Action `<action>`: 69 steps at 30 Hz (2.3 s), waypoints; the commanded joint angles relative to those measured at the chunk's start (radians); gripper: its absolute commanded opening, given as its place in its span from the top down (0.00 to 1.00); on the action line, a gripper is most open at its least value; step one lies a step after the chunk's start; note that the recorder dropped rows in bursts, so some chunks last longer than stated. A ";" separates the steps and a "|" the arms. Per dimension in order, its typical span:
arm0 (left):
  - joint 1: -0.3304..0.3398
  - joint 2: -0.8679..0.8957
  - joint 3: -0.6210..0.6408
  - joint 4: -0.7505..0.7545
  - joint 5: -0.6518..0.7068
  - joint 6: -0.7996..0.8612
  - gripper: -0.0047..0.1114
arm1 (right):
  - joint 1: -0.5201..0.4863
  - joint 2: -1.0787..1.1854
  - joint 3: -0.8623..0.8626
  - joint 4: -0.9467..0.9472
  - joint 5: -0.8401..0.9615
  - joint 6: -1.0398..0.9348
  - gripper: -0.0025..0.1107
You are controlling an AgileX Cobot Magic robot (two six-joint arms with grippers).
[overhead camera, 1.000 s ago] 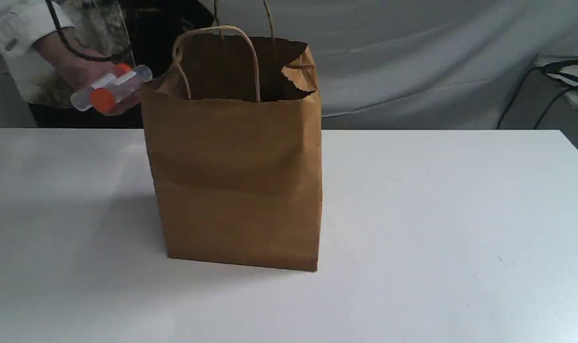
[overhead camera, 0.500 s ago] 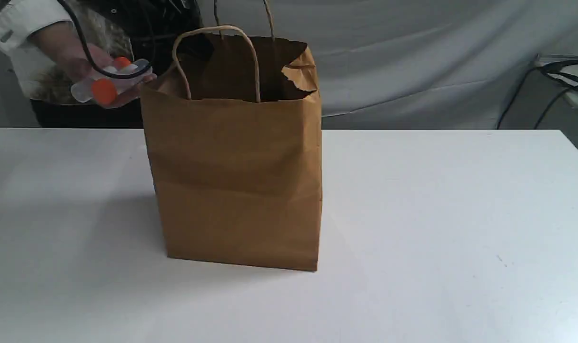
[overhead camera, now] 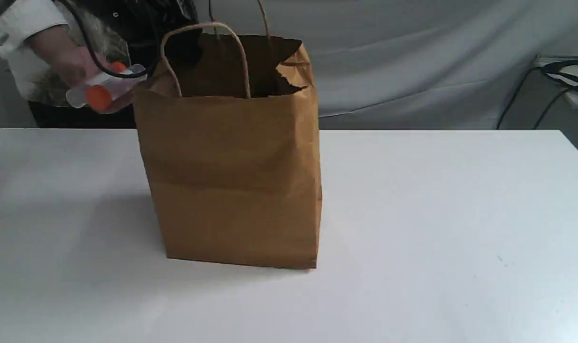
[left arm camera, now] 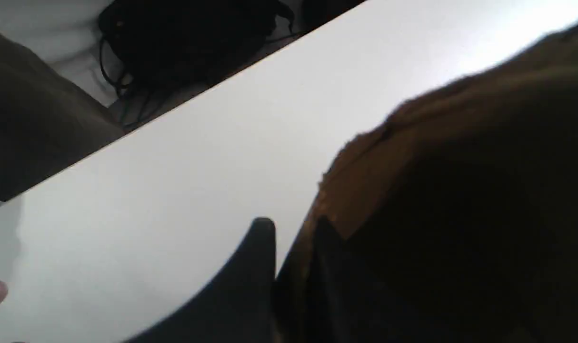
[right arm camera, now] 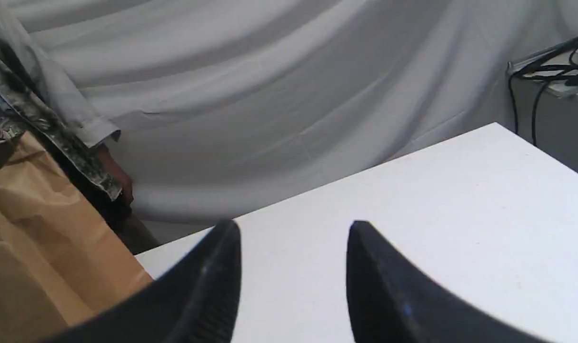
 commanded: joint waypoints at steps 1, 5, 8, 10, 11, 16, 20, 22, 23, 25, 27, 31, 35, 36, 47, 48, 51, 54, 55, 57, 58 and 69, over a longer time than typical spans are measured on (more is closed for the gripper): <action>-0.020 -0.002 0.001 -0.004 0.010 -0.012 0.96 | 0.003 -0.006 0.004 0.072 -0.002 -0.013 0.66; -0.026 -0.002 0.001 -0.002 0.010 -0.036 0.96 | 0.003 -0.006 0.004 0.133 -0.063 -0.013 0.66; -0.026 -0.002 0.001 0.015 0.010 -0.063 0.96 | 0.003 -0.006 -0.010 0.135 -0.085 -0.015 0.69; -0.026 -0.002 0.001 0.016 0.010 -0.063 0.96 | 0.003 -0.006 -0.040 0.133 -0.085 -0.015 0.72; -0.026 -0.002 0.001 0.016 0.010 -0.063 0.96 | 0.003 -0.006 -0.059 0.132 -0.085 -0.015 0.74; -0.026 -0.002 0.001 0.011 0.010 -0.065 0.96 | 0.003 -0.006 -0.158 0.127 -0.089 -0.020 0.77; -0.026 -0.002 0.001 0.011 0.010 -0.065 0.96 | 0.003 0.084 -0.248 0.025 -0.189 -0.099 0.77; -0.026 -0.002 0.001 0.011 0.010 -0.067 0.96 | 0.003 0.150 -0.285 -0.077 -0.290 -0.116 0.79; -0.026 -0.002 0.001 0.011 0.010 -0.070 0.96 | 0.003 0.205 -0.311 -0.172 -0.370 -0.116 0.81; -0.026 -0.002 0.001 -0.001 0.010 -0.069 0.96 | 0.003 0.296 -0.358 -0.313 -0.490 -0.109 0.85; -0.026 -0.002 0.001 -0.008 0.010 -0.069 0.96 | 0.003 0.395 -0.421 -0.449 -0.585 -0.075 0.91; -0.026 -0.002 0.001 -0.008 0.010 -0.069 0.96 | 0.003 0.607 -0.602 -0.628 -0.663 0.147 0.98; -0.026 -0.002 0.001 -0.007 0.010 -0.069 0.96 | 0.003 0.799 -0.820 -0.720 -0.593 0.474 0.98; -0.026 -0.002 0.001 -0.007 0.010 -0.069 0.96 | 0.003 0.833 -0.854 -0.796 -0.575 0.534 0.98; -0.024 0.017 0.001 -0.012 -0.006 -0.087 0.96 | -0.002 1.188 -1.274 -1.925 -0.717 1.750 0.98; -0.024 0.020 0.001 -0.012 -0.006 -0.087 0.96 | -0.011 1.223 -1.309 -1.980 -0.771 1.821 0.98; -0.024 0.024 0.001 -0.021 -0.008 -0.087 0.96 | -0.048 1.364 -1.419 -2.122 -1.015 2.041 0.98; -0.024 0.024 0.001 -0.027 -0.013 -0.087 0.96 | -0.070 1.521 -1.520 -2.137 -1.333 2.098 0.98; -0.024 0.024 0.001 -0.027 -0.016 -0.087 0.96 | -0.070 1.578 -1.554 -2.132 -1.333 2.122 0.98; -0.019 0.024 0.001 -0.035 -0.024 -0.087 0.96 | -0.064 1.655 -1.588 -2.206 -1.333 2.197 0.92; -0.016 0.024 0.001 -0.040 -0.024 -0.087 0.96 | -0.052 1.684 -1.599 -2.249 -1.333 2.197 0.86; 0.009 0.024 0.001 -0.060 0.006 -0.089 0.96 | 0.140 1.765 -1.599 -2.252 -1.333 1.896 0.48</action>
